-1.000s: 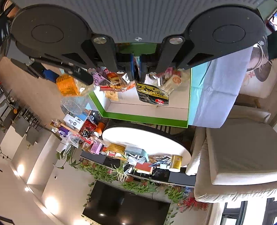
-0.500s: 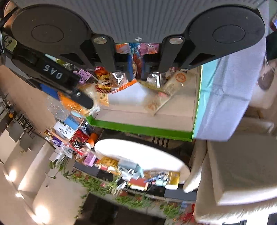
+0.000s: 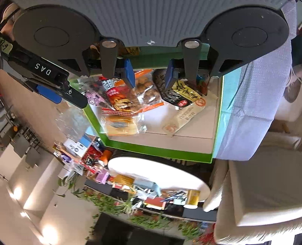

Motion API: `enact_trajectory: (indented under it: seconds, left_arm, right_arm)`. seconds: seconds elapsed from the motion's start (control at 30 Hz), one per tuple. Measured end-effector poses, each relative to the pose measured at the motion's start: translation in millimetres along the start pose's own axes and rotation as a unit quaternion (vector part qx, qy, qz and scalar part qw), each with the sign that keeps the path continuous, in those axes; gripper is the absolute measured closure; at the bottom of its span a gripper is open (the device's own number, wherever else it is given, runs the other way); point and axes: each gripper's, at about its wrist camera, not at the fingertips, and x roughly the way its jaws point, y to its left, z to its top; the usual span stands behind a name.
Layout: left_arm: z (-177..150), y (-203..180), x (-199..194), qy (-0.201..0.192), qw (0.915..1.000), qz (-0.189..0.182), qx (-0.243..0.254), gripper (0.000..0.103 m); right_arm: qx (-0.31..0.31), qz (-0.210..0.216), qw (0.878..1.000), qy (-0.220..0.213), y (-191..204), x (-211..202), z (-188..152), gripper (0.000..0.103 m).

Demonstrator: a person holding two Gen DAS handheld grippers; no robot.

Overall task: Organize snacks
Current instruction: 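Move both tools back down to the snack heap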

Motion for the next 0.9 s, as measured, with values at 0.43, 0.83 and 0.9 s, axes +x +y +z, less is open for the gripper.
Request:
enact_trajectory:
  seconds: [0.43, 0.83, 0.9]
  left_arm:
    - [-18, -16, -16, 0.005, 0.9997, -0.013, 0.022, 0.069]
    - [-56, -42, 6, 0.066, 0.9959, -0.026, 0.056, 0.066]
    - [-62, -47, 11, 0.079, 0.9944, -0.027, 0.064, 0.066]
  right_arm:
    - [0.01, -0.056, 0.998, 0.013, -43, -29, -20, 0.04]
    - [0.046, -0.059, 0.996, 0.038, -64, -36, -44, 0.04]
    - [0.047, -0.06, 0.996, 0.039, -67, -38, -47, 0.04]
